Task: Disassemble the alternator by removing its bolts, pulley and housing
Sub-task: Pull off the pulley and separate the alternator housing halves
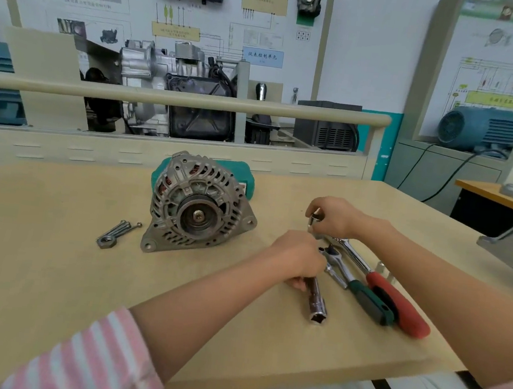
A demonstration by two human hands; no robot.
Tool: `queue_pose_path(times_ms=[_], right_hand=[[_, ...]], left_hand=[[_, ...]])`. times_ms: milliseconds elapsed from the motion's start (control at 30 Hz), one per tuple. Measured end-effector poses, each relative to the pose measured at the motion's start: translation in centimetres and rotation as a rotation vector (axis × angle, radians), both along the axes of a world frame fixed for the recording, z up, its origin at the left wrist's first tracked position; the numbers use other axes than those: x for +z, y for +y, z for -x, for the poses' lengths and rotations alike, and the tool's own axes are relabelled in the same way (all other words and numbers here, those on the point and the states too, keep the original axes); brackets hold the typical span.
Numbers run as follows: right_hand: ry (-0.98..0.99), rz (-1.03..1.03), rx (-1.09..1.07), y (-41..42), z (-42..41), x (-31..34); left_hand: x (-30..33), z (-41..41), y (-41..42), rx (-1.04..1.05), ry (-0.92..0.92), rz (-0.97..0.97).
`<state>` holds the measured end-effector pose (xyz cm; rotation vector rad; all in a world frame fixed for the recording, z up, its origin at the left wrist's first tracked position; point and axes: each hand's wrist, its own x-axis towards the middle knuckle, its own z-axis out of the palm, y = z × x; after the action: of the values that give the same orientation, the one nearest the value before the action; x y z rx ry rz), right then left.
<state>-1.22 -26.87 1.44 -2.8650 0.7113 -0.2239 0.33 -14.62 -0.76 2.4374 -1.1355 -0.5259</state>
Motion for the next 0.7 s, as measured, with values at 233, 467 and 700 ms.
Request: queue_pose_path(times_ms=[233,467,700], right_hand=[[0.062,0.035,0.023,-0.3,-0.3,-0.4],[0.112,-0.004,-0.015,-0.4,-0.7,-0.4],[0.118,0.021,-0.043,0.0,-0.9,-0.1]], left_hand=[[-1.4,0.7,-0.9,0.010,0.094,0.065],[-1.5,0.5,-0.1,-0.002,0.323,0.184],[-1.9,0.8,0.1,0.021,0.319,0.225]])
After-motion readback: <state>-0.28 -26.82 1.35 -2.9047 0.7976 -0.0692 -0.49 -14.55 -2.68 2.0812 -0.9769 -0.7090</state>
